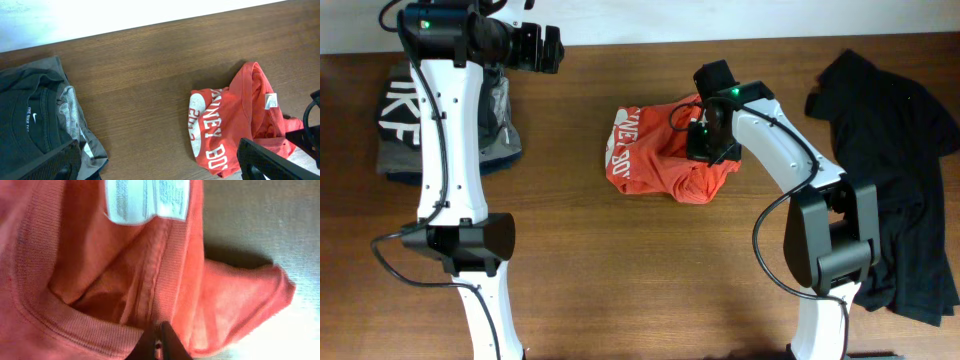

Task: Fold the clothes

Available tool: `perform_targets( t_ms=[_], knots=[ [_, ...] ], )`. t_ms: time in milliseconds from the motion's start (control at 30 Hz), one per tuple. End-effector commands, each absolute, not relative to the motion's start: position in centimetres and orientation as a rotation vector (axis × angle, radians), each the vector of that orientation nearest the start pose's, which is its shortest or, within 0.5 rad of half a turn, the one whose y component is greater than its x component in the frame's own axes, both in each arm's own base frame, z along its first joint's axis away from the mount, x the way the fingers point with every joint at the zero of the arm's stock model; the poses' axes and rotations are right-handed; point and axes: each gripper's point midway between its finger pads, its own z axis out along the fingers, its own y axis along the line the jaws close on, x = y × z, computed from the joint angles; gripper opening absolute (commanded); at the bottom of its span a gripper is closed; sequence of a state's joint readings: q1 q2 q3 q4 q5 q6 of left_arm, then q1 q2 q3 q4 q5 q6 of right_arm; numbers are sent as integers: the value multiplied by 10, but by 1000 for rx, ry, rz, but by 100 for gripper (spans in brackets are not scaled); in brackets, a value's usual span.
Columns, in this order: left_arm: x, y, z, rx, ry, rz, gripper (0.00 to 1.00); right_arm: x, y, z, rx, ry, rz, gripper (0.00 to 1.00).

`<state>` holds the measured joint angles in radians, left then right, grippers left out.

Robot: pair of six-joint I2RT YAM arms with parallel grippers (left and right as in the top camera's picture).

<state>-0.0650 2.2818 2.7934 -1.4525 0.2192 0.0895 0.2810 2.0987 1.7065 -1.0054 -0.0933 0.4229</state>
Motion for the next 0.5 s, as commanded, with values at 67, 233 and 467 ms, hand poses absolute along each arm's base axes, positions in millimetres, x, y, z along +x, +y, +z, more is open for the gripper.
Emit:
perform_targets(
  t_ms=[67, 233, 467],
  knots=[
    [514, -69, 295, 298, 2470, -246, 99, 410, 111, 64, 280, 3045, 153, 4],
    [516, -69, 296, 298, 2463, -245, 99, 408, 83, 63, 357, 3065, 97, 4],
    [518, -69, 298, 299, 2451, -244, 99, 456, 154, 96, -94, 2809, 631, 39]
  ],
)
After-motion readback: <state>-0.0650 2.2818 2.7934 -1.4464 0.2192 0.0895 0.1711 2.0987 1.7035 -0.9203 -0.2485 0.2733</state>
